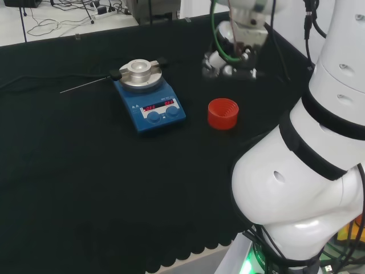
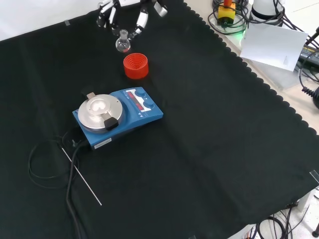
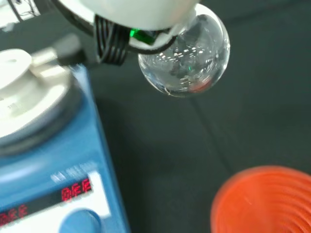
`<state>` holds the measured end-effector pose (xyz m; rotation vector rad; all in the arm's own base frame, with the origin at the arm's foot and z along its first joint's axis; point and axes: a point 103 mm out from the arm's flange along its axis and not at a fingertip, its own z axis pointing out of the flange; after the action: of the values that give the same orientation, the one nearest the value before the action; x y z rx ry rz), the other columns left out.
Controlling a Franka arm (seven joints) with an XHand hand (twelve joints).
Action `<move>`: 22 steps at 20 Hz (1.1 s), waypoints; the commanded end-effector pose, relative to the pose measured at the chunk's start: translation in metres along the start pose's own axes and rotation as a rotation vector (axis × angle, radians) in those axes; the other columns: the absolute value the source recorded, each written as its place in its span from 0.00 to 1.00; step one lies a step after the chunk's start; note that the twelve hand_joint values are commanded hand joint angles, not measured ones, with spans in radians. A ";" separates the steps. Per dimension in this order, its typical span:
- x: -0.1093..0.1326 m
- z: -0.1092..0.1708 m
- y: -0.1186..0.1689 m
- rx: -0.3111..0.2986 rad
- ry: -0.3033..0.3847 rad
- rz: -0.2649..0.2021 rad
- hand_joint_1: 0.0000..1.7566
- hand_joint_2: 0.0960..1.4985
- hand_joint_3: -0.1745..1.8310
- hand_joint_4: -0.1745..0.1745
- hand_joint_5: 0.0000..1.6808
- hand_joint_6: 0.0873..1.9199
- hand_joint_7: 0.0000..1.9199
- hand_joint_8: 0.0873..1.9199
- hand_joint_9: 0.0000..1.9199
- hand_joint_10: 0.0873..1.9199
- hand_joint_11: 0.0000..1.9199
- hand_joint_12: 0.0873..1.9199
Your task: Place the round-bottom flask on the heater.
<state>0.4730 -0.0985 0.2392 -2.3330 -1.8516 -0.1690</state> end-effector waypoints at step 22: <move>0.152 -0.010 0.112 0.078 -0.048 -0.222 0.65 0.39 0.47 0.55 0.71 0.43 0.17 0.31 0.31 0.28 0.13 0.70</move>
<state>0.6027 -0.0285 0.2886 -2.2049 -2.0500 -0.1252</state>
